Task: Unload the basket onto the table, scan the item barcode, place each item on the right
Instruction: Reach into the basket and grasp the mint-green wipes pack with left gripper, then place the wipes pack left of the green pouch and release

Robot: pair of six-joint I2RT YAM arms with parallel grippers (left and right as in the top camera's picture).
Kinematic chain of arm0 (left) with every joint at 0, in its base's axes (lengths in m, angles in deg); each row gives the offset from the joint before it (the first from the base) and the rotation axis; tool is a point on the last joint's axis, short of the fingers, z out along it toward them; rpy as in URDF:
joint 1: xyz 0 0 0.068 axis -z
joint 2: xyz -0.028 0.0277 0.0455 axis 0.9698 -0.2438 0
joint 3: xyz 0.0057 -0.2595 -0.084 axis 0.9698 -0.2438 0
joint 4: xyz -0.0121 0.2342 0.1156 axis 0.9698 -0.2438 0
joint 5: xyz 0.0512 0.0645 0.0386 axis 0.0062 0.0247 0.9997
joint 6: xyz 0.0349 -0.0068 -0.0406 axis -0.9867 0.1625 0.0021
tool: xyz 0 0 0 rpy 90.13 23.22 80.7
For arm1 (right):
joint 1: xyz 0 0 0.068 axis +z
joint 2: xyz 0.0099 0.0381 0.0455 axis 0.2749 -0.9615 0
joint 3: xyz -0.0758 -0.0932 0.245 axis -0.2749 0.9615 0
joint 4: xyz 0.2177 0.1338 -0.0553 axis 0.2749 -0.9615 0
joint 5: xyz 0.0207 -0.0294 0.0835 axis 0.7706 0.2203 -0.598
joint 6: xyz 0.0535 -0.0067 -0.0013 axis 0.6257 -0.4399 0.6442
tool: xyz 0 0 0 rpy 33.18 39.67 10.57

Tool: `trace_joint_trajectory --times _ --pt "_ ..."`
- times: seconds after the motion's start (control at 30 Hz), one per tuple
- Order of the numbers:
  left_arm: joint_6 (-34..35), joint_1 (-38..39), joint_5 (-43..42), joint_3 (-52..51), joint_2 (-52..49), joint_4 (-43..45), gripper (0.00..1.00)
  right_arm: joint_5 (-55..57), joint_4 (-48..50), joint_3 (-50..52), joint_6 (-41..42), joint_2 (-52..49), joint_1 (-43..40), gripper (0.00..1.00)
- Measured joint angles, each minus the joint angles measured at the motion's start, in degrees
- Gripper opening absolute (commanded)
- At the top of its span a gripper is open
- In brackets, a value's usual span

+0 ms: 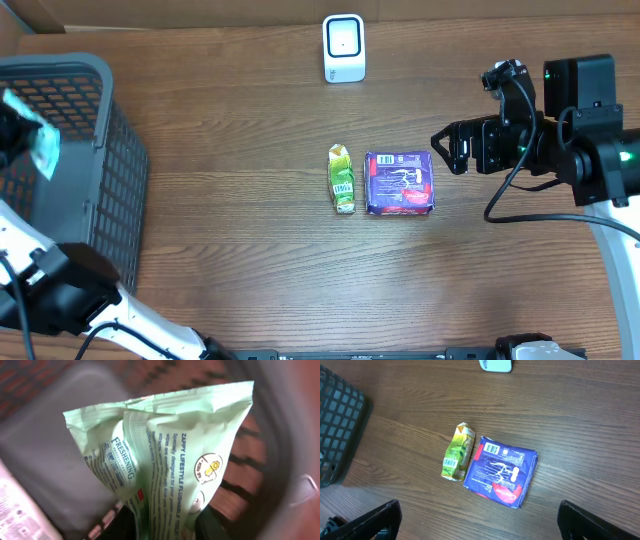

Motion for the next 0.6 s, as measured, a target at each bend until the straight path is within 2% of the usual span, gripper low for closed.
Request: trace_joint_trajectory --times 0.17,0.37,0.5,0.6 --pt "-2.82 9.29 0.31 7.52 4.7 -5.11 0.04 -0.02 -0.04 0.0 -0.02 0.0 0.0 1.0" --pt "-3.41 30.03 6.08 7.93 11.1 -5.97 0.04 0.02 -0.24 0.0 0.0 0.0 0.0 1.0" --pt "-1.36 41.72 10.71 2.36 11.32 -5.9 0.04 0.02 -0.31 0.0 -0.02 0.0 0.0 1.0" --pt "1.9 47.98 13.81 -6.14 10.12 -4.96 0.04 0.02 -0.68 0.0 -0.02 0.0 0.0 1.0"
